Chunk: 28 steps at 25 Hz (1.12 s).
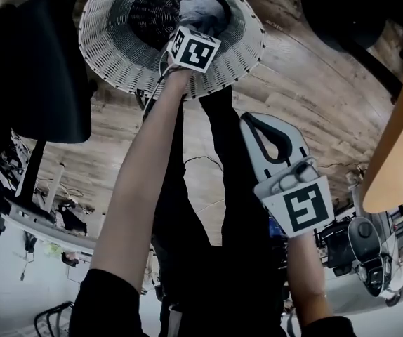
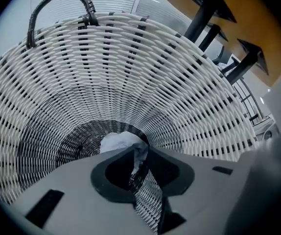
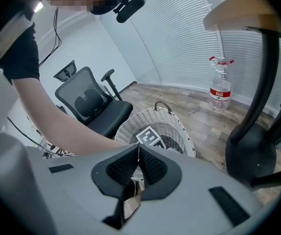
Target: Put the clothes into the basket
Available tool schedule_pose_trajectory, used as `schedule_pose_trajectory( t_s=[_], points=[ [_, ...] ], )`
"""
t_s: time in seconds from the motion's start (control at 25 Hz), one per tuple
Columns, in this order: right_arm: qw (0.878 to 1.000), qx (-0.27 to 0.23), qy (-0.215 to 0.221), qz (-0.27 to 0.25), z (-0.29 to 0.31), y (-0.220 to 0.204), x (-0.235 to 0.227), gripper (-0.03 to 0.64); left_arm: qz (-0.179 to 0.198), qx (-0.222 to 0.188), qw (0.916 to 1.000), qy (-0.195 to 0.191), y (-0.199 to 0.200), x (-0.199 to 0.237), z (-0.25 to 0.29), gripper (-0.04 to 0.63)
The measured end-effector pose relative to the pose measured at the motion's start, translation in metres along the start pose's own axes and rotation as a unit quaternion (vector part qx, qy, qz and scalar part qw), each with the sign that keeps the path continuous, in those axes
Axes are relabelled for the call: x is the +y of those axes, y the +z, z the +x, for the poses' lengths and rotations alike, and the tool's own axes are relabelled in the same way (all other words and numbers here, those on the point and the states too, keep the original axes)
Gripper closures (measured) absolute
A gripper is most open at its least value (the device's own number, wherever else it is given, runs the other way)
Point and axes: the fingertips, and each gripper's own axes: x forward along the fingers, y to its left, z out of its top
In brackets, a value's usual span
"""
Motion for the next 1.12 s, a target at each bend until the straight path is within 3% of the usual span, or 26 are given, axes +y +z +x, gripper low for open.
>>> schedule_pose_trajectory(
  t_s=[0.52,1.12],
  points=[
    [1.000,0.003,0.015,-0.017,-0.005,0.007,0.021,0.600,0.008,-0.001,1.0000,-0.004,0.003,-0.007,-0.034,0.505],
    [0.997,-0.037,0.013,-0.068,-0.040,0.076,0.061,0.600,0.021,-0.006,0.9997,0.013,0.024,-0.002,-0.136,0.545]
  ],
)
